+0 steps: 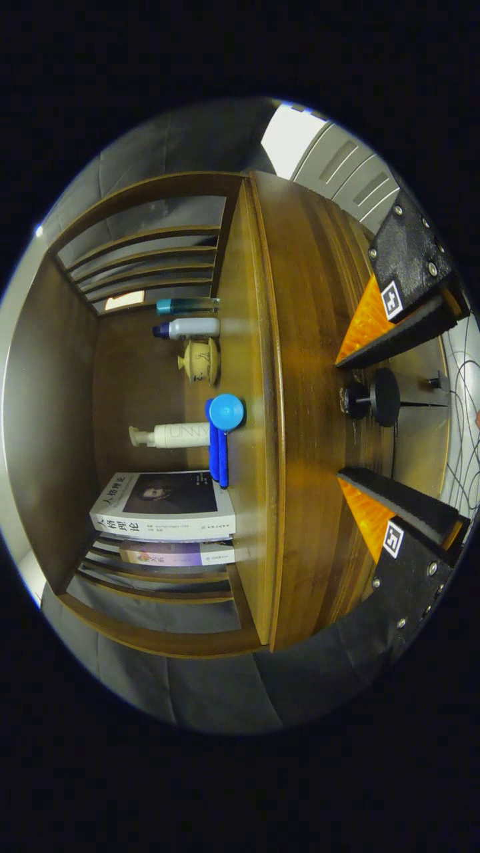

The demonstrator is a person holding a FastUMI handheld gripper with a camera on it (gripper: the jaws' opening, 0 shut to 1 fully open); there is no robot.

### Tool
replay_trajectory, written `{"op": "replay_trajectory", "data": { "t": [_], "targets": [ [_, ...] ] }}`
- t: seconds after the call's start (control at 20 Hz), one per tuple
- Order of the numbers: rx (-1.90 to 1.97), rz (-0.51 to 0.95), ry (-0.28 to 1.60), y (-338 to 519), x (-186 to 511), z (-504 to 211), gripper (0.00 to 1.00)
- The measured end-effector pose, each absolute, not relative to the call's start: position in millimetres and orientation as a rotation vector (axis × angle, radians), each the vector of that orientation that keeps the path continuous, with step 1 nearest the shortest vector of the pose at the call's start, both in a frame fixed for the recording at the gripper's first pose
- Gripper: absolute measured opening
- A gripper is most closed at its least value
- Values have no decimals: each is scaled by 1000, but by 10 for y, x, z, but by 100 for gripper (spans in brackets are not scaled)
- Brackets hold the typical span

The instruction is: Pull open the drawer, take out the items inside it, and place them on the countertop above the cabinet.

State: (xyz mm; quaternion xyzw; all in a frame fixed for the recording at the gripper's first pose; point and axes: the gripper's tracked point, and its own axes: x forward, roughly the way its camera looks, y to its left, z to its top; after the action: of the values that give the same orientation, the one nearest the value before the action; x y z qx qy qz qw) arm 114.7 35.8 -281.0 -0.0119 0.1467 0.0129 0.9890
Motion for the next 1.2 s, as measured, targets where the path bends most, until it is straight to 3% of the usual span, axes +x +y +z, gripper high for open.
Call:
{"op": "replay_trajectory", "data": {
  "t": [0.65, 1.05, 1.2],
  "targets": [
    [-149, 99, 3, -251, 973, -450, 93],
    [-169, 139, 52, -9, 864, -165, 94],
    [-162, 82, 43, -140, 817, -187, 95]
  ]
}}
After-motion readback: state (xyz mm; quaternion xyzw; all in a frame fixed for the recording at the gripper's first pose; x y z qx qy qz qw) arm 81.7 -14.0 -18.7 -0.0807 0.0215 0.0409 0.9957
